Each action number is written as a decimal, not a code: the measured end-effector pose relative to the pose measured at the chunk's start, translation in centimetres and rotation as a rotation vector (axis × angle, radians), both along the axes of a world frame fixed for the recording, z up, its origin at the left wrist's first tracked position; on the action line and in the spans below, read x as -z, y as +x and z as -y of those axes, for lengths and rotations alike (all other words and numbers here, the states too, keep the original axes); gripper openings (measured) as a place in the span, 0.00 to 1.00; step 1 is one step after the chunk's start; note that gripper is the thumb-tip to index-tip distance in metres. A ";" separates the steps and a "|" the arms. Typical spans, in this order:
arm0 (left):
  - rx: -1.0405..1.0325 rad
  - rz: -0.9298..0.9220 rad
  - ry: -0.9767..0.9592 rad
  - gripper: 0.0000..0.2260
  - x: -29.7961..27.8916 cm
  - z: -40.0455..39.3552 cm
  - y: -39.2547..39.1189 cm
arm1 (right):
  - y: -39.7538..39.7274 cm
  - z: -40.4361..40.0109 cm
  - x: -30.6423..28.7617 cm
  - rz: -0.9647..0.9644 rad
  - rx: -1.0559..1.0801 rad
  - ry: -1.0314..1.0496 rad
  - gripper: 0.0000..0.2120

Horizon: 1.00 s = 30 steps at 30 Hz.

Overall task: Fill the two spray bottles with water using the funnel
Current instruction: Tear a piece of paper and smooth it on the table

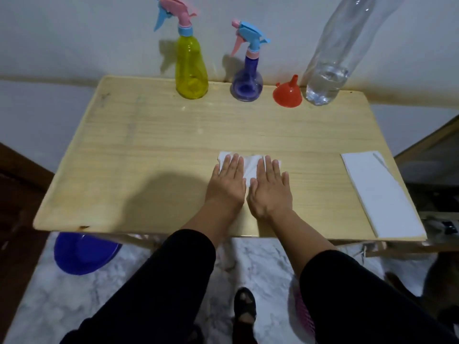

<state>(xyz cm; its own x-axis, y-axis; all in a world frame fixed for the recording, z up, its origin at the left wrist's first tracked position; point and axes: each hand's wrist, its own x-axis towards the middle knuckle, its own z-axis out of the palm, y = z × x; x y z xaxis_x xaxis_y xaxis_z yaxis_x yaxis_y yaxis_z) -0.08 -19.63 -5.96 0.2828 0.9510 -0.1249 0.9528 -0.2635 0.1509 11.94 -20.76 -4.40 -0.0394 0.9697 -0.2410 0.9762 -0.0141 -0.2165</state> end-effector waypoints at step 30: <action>-0.037 0.061 0.073 0.23 0.1 9.8 -2.9 | -1.4 8.6 -0.2 0.008 -0.204 -0.002 0.26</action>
<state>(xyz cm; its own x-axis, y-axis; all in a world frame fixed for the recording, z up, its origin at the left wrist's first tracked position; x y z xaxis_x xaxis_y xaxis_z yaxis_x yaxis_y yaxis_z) -2.99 -29.43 -6.10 0.2524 0.9669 -0.0386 0.9517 -0.2408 0.1905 10.53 -29.39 -4.20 -0.2327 0.9415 -0.2437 0.9607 0.1835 -0.2085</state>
